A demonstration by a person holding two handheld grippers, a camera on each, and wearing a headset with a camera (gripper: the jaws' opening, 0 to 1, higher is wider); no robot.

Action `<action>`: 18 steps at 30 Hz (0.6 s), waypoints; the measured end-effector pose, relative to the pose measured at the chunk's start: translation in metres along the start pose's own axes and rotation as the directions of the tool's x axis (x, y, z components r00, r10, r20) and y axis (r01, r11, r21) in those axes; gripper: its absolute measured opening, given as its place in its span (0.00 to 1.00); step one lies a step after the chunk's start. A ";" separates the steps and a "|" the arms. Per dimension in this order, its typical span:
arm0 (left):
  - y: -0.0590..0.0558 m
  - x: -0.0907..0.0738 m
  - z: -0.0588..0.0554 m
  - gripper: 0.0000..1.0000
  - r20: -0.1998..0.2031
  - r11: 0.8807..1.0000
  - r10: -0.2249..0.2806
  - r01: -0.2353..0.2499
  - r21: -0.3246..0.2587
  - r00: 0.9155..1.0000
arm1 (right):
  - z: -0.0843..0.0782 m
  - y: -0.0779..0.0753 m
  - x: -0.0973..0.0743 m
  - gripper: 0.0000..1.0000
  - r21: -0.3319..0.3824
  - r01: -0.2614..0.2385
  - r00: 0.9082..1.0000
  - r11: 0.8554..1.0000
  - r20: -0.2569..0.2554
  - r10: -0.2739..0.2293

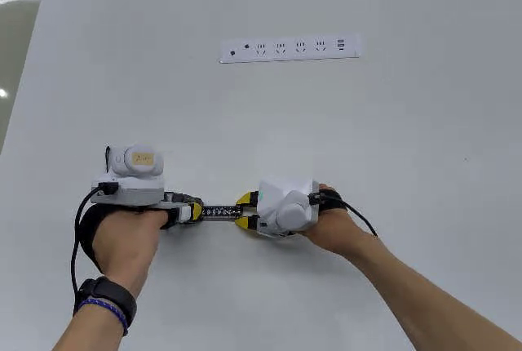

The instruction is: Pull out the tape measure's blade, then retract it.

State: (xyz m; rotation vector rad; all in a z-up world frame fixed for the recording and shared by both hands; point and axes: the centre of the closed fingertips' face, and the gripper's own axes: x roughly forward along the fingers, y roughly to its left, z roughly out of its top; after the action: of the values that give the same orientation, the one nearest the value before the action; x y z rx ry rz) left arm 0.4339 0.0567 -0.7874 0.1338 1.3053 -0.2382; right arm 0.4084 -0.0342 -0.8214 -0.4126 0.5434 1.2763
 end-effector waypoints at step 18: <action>-0.001 0.000 -0.001 0.54 0.001 1.000 -0.007 0.007 -0.006 1.000 | 0.013 -0.001 0.022 0.13 -0.012 -0.009 1.000 1.000 0.017 0.009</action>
State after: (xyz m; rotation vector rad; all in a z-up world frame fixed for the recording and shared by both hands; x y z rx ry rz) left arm 0.4322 0.0558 -0.7878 0.1244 1.3055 -0.2399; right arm 0.4151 -0.0098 -0.8245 -0.4089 0.5245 1.2913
